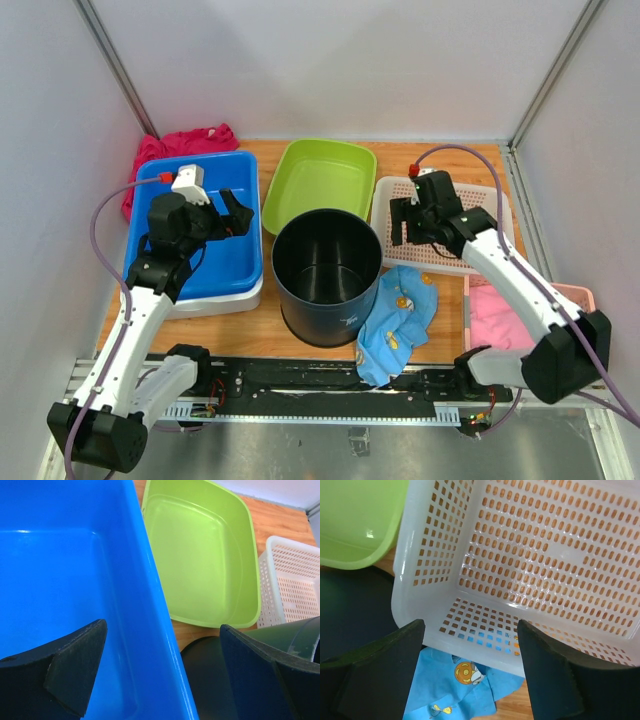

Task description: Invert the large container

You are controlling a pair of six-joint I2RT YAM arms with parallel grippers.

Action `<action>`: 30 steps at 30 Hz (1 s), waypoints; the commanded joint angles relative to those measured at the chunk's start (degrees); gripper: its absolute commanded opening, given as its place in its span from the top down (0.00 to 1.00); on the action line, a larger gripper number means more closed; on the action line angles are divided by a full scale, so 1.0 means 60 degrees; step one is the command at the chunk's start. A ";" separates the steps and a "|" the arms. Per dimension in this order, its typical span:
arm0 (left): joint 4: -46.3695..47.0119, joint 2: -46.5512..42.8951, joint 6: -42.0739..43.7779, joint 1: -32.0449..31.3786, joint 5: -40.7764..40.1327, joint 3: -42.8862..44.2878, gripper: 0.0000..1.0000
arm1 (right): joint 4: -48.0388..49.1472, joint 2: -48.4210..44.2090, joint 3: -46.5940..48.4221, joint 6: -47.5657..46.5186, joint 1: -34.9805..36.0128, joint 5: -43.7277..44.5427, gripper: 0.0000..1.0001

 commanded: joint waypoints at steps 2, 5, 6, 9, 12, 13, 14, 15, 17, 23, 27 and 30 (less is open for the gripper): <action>-0.0185 0.0080 0.0164 0.0082 0.0109 0.0263 0.01 | -0.0389 0.0994 0.0702 0.0526 0.0155 -0.0238 0.23; -0.0184 0.0147 0.0066 0.0082 0.0182 0.0296 0.01 | -0.0364 0.1582 0.1042 0.0726 0.0271 -0.0628 0.23; -0.0196 0.0153 0.0024 0.0082 0.0203 0.0320 0.01 | -0.0356 0.1781 0.1146 0.0776 0.0327 -0.0684 0.23; -0.0195 0.0171 -0.0090 0.0082 0.0265 0.0327 0.01 | -0.0204 0.2365 0.1488 0.0979 0.0481 -0.0712 0.24; -0.0142 0.0239 -0.0223 0.0082 0.0364 0.0369 0.01 | -0.0099 0.3031 0.2020 0.1128 0.0584 -0.0718 0.25; -0.0149 0.0277 -0.0252 0.0073 0.0403 0.0422 0.01 | -0.0116 0.3275 0.2240 0.1134 0.0610 -0.0697 0.25; -0.0174 0.0313 -0.0287 0.0068 0.0419 0.0478 0.01 | -0.0160 0.3598 0.2453 0.1160 0.0632 -0.0690 0.25; -0.0191 0.0331 -0.0306 0.0067 0.0421 0.0520 0.01 | -0.0225 0.3808 0.2649 0.1173 0.0651 -0.0651 0.25; -0.0225 0.0352 -0.0358 0.0067 0.0408 0.0578 0.01 | -0.0561 0.4245 0.3031 0.1192 0.0668 -0.0312 0.25; -0.0388 0.0321 -0.0435 0.0067 0.0377 0.0576 0.01 | -0.1557 0.4492 0.3204 0.1000 0.0541 0.1641 0.24; -0.0397 0.0403 -0.0420 0.0067 0.0399 0.0583 0.01 | -0.1503 0.4133 0.2750 0.0985 0.0206 0.2112 0.24; -0.0355 0.0501 -0.0477 0.0067 0.0459 0.0616 0.01 | -0.1330 0.4035 0.2604 0.0940 0.0095 0.2025 0.25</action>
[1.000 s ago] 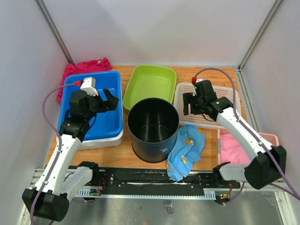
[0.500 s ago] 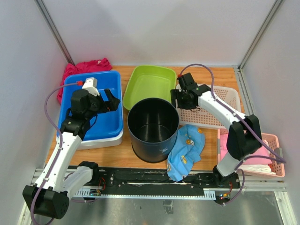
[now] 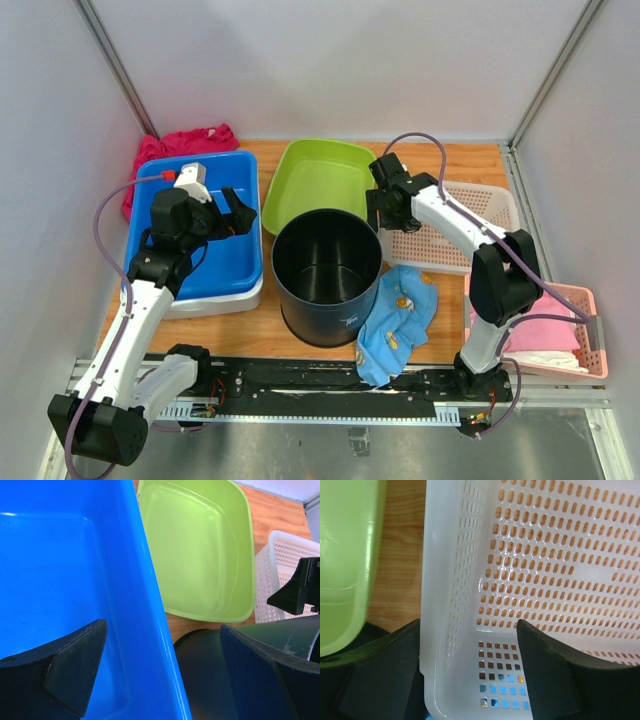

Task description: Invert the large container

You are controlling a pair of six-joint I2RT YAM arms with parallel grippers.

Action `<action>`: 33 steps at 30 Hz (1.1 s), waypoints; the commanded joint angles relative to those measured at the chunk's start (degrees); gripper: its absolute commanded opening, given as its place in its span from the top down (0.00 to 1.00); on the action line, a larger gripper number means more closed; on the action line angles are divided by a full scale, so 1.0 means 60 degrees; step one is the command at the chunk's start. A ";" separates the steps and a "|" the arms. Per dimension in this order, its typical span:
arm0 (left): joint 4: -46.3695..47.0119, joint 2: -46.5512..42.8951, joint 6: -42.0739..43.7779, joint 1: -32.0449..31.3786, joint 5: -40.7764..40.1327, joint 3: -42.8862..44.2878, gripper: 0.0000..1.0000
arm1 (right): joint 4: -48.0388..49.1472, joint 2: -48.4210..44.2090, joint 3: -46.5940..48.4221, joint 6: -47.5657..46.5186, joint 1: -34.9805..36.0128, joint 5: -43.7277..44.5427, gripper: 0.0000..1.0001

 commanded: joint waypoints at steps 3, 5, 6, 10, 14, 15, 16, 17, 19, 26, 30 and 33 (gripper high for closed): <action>0.0116 0.0132 -0.0111 0.0067 0.0243 0.0268 0.01 | -0.0082 -0.0276 -0.0270 -0.0186 -0.0282 0.0460 0.29; 0.0144 0.0110 -0.0132 0.0067 0.0238 0.0193 0.01 | 0.0176 -0.0141 -0.0209 -0.0254 -0.0286 0.0189 0.35; 0.0152 0.0094 -0.0139 0.0060 0.0230 0.0157 0.01 | 0.0277 -0.0038 -0.0132 -0.0272 -0.0282 0.0100 0.37; 0.0183 0.0038 -0.0196 0.0065 0.0243 0.0023 0.01 | 0.0440 0.0646 0.0419 -0.0318 -0.0290 -0.0375 0.50; 0.0157 -0.0097 -0.0153 0.0062 0.0223 -0.0059 0.01 | 0.0007 0.1041 0.1374 -0.0429 -0.0282 -0.0801 0.79; 0.0146 -0.0135 -0.0129 0.0066 0.0208 -0.0073 0.01 | -0.0120 0.0998 0.1697 -0.0460 -0.0291 -0.0798 0.85; 0.0139 -0.0165 -0.0120 0.0060 0.0189 -0.0087 0.01 | -0.0183 0.0920 0.1922 -0.0512 -0.0307 -0.0842 0.91; 0.0138 -0.0191 -0.0097 0.0064 0.0174 -0.0109 0.01 | -0.0251 0.0817 0.2211 -0.0581 -0.0345 -0.0904 0.97; 0.0142 -0.0201 -0.0041 0.0059 0.0184 -0.0118 0.01 | -0.0313 0.0615 0.2841 -0.0632 -0.0434 -0.1030 0.99; 0.0124 -0.0226 0.0121 0.0067 0.0099 -0.0060 0.01 | 0.0260 -0.0023 0.4809 -0.0228 -0.1387 -0.2129 0.99; 0.0133 -0.0216 0.0199 0.0067 0.0053 -0.0102 0.01 | 0.3555 -0.1058 0.3460 0.1021 -0.2480 -0.4373 1.00; 0.0151 -0.0201 0.0219 0.0068 0.0045 -0.0104 0.01 | 0.6498 -0.1552 0.1904 0.2740 -0.3377 -0.5645 0.99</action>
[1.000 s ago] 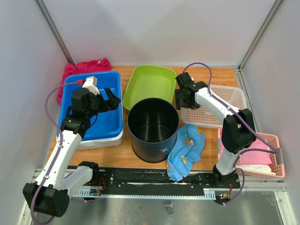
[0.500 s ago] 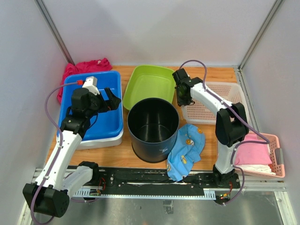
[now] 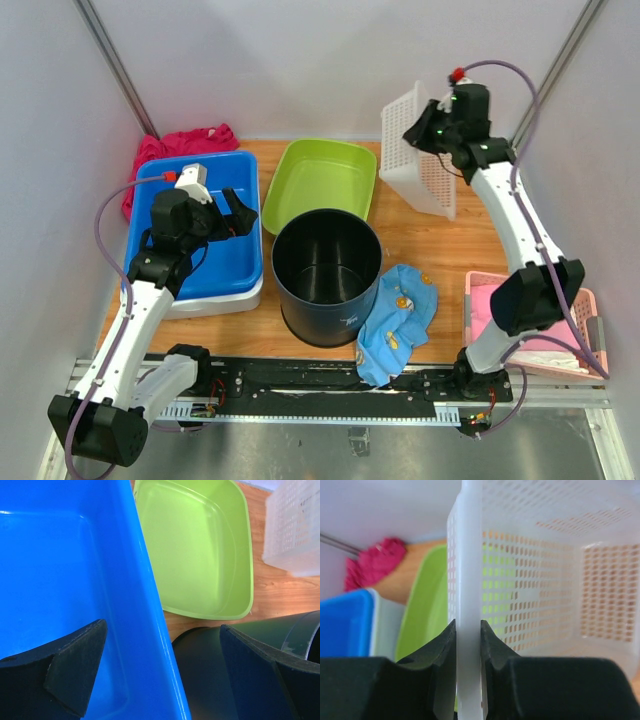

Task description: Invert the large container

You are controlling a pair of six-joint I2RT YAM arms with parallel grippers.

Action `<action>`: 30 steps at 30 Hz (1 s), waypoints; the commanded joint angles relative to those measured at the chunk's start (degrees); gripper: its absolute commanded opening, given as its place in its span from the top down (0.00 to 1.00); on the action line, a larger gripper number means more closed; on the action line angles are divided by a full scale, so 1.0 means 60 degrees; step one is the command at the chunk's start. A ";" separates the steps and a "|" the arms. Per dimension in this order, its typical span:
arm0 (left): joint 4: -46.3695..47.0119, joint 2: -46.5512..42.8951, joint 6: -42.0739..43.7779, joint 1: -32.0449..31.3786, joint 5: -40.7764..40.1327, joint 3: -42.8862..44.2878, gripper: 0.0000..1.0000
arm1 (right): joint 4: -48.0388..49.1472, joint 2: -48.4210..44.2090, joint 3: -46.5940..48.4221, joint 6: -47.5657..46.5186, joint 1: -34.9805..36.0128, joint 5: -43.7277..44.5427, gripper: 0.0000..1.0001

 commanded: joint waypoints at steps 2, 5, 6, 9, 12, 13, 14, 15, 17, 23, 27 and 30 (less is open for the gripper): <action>0.0199 -0.0103 0.0207 0.0063 -0.0089 -0.0053 0.01 | 0.5551 -0.0724 -0.1891 0.3289 -0.1449 -0.2524 0.99; 0.0226 -0.0084 0.0223 0.0056 -0.0089 -0.0046 0.01 | 0.7996 -0.0747 -0.3031 0.5018 -0.2021 -0.2770 0.99; 0.0226 -0.0071 0.0233 0.0062 -0.0082 -0.0046 0.01 | 0.8769 -0.0766 -0.3319 0.5362 -0.2150 -0.2716 0.99; 0.0212 -0.0080 0.0229 0.0060 -0.0039 -0.0085 0.01 | 0.9912 -0.0903 -0.4298 0.6111 -0.2595 -0.2560 0.99; 0.0219 -0.0141 0.0226 0.0057 -0.0031 -0.0152 0.01 | 1.0870 -0.1086 -0.5501 0.6942 -0.3075 -0.2358 0.99; 0.0225 -0.0135 0.0244 0.0064 -0.0024 -0.0162 0.01 | 1.1113 -0.1136 -0.5880 0.7219 -0.3268 -0.2293 0.99; 0.0226 -0.0122 0.0262 0.0061 0.0003 -0.0152 0.01 | 1.1319 -0.1200 -0.6234 0.7461 -0.3448 -0.2255 0.99; 0.0226 -0.0103 0.0267 0.0066 0.0021 -0.0128 0.01 | 1.1367 -0.1303 -0.6565 0.7617 -0.3612 -0.2166 0.99; 0.0198 -0.0046 0.0272 0.0066 0.0054 -0.0065 0.01 | 1.1244 -0.1681 -0.7238 0.7676 -0.3855 -0.1809 0.99; 0.0331 0.0002 0.0158 0.0066 0.0204 -0.0157 0.01 | 0.9229 -0.3469 -0.8771 0.7014 -0.4031 -0.0372 1.00; 0.0359 0.0076 0.0108 0.0054 0.0344 -0.0192 0.01 | 0.7621 -0.4694 -0.9595 0.6896 -0.4047 0.0808 0.99; 0.0351 0.0052 0.0119 0.0055 0.0392 -0.0185 0.01 | 0.6539 -0.5576 -1.0032 0.6717 -0.4041 0.1455 0.99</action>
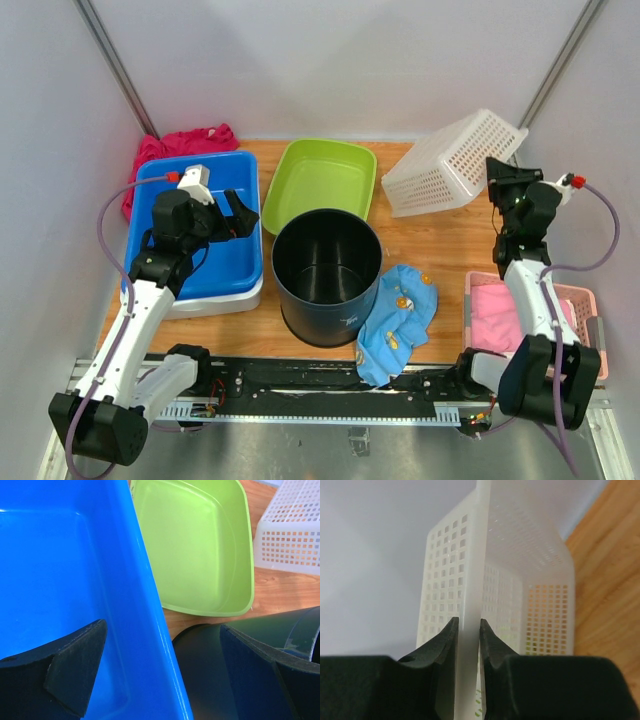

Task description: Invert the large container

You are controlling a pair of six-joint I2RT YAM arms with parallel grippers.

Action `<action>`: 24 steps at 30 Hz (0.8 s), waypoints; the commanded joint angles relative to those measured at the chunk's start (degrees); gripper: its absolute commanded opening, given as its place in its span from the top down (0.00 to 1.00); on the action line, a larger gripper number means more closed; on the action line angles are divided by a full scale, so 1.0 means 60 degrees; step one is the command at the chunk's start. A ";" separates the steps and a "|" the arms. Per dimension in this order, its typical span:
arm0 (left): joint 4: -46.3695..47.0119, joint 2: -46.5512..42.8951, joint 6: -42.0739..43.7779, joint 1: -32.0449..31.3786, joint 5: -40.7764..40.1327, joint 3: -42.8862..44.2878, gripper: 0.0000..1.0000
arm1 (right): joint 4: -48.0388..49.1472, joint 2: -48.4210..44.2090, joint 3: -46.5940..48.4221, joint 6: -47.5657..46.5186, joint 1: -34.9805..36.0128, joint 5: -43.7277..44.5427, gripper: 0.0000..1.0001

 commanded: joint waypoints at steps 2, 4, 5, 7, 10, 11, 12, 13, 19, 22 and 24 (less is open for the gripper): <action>0.0235 -0.0013 0.0019 0.0056 0.0251 -0.0068 0.01 | -0.3273 -0.1290 -0.0897 -0.0675 -0.0004 0.1508 0.99; 0.0214 -0.0047 0.0038 0.0061 0.0227 -0.0089 0.01 | -0.3801 -0.1716 -0.1039 -0.0921 -0.0009 0.1708 0.99; 0.0219 -0.0071 0.0040 0.0059 0.0229 -0.0117 0.01 | -0.3990 -0.1853 -0.1123 -0.1061 -0.0004 0.1724 0.99; 0.0266 -0.0107 0.0027 0.0063 0.0246 -0.0203 0.01 | -0.4384 -0.1933 -0.1186 -0.1276 -0.0007 0.1597 0.97; 0.0285 -0.0109 -0.0011 0.0056 0.0316 -0.0258 0.01 | -0.4935 -0.1723 -0.1254 -0.1641 -0.0014 0.1414 0.95; 0.0278 -0.0130 -0.0011 0.0053 0.0334 -0.0259 0.01 | -0.4957 -0.1638 -0.1354 -0.1860 -0.0012 0.1369 0.95; 0.0271 -0.0156 -0.0016 0.0060 0.0336 -0.0259 0.01 | -0.4980 -0.1554 -0.1404 -0.2114 -0.0008 0.1356 0.95; 0.0260 -0.0170 -0.0022 0.0055 0.0336 -0.0262 0.01 | -0.5075 -0.1458 -0.1444 -0.2307 -0.0002 0.1417 0.95; 0.0228 -0.0200 0.0005 0.0062 0.0347 -0.0290 0.01 | -0.5329 -0.0701 -0.1235 -0.2868 -0.0030 0.1811 0.84; 0.0184 -0.0188 -0.0015 0.0059 0.0393 -0.0221 0.01 | -0.6387 -0.0278 -0.0612 -0.2931 -0.0094 0.2325 0.56; 0.0154 -0.0257 0.0004 0.0060 0.0374 -0.0215 0.01 | -0.6990 -0.0097 -0.0218 -0.3065 -0.0129 0.2666 0.44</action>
